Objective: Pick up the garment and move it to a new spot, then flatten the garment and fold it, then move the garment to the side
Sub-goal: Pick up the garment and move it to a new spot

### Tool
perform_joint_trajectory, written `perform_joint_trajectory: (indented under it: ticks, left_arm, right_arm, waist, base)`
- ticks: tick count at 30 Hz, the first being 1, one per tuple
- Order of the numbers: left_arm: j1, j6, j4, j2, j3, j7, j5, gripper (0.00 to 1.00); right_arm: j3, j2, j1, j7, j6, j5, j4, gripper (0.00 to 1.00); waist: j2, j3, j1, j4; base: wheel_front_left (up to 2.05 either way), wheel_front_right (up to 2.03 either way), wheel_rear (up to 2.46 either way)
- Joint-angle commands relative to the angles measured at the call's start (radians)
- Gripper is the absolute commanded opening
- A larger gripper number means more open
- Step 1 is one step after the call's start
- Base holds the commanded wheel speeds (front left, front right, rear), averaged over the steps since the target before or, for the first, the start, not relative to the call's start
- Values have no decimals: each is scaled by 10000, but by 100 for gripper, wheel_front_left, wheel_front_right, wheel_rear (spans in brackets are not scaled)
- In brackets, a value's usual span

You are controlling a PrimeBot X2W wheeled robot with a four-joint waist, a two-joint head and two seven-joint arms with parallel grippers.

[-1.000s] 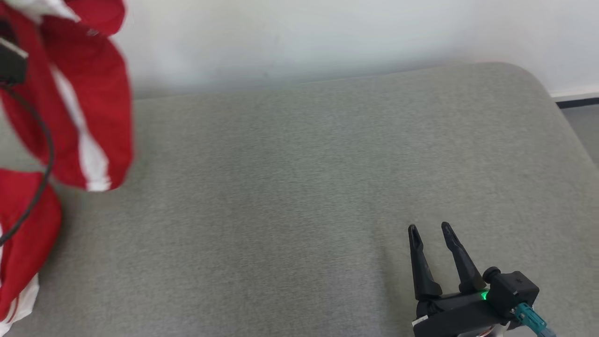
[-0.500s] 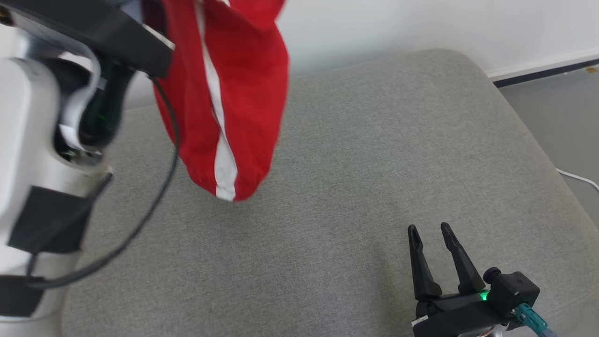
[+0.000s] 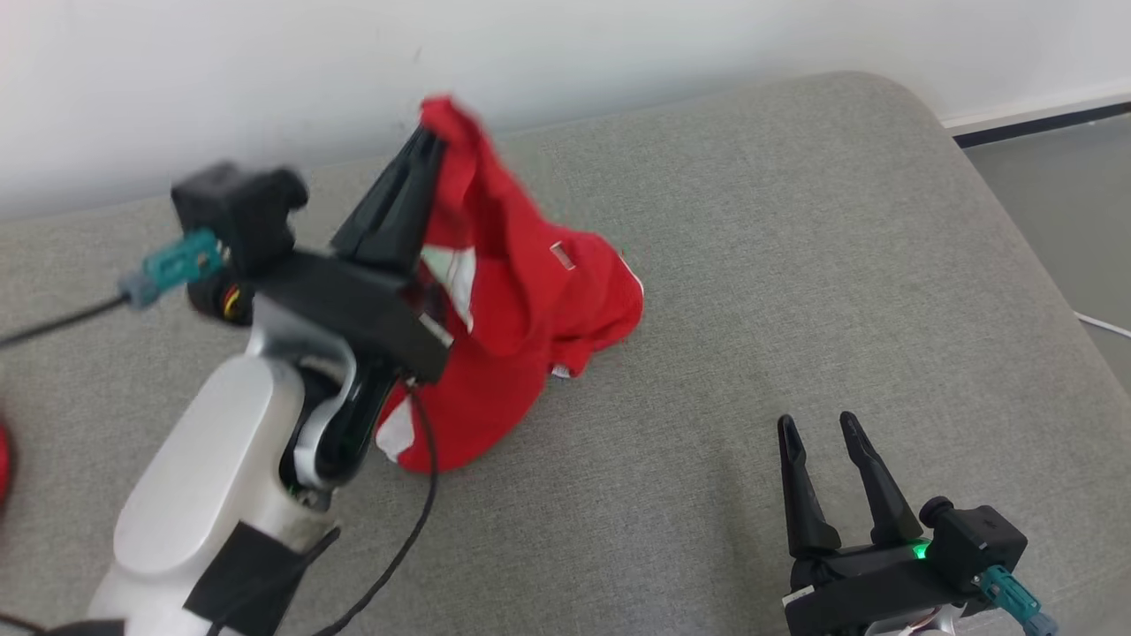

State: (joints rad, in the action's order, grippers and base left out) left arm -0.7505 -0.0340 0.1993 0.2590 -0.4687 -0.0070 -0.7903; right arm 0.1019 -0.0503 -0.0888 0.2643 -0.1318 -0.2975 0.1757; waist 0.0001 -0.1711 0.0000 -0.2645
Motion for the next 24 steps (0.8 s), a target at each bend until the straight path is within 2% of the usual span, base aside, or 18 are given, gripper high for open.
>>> perform_joint_trajectory:
  ticks: [1, 10, 14, 15, 16, 17, 24]
  left_arm:
    - [207, 34, 116, 110, 46, -142, 80, 0]
    - [2091, -41, 1855, 776, 460, -1164, -118, 0]
    - [2573, -179, 2492, 834, 347, -1587, 20, 0]
    - [2624, -202, 2611, 808, 323, -1732, 70, 10]
    - [2640, -234, 2693, 761, 287, -1886, 164, 63]
    - [2661, -276, 2750, 709, 292, -2041, 209, 100]
    - [2799, -260, 2331, 476, 875, -2572, 914, 100]
  right_arm:
    - [19, 3, -70, 13, 21, 19, 18, 100]
    - [30, 0, -31, 15, 21, 78, 46, 100]
    - [-1, 0, -62, 13, 21, 163, 49, 100]
    - [-15, 0, -62, 15, 21, 195, 47, 100]
    - [-48, 2, -65, 13, 21, 218, 48, 100]
    - [-27, 3, -68, 13, 21, 260, 44, 100]
    - [-81, -1, 68, 13, 21, 475, -19, 100]
  waist:
    - [-1, -40, 0, 41]
    - [-1, -158, 0, 173]
    - [-1, -179, 0, 319]
    - [-1, -168, 0, 367]
    - [-1, -142, 0, 437]
    - [-1, -118, 0, 486]
    - [-1, 229, 0, 919]
  base:
    - [0, 0, 0]
    - [0, 0, 0]
    - [0, 0, 0]
    - [0, 0, 0]
    - [0, 0, 0]
    - [0, 0, 0]
    - [0, 0, 0]
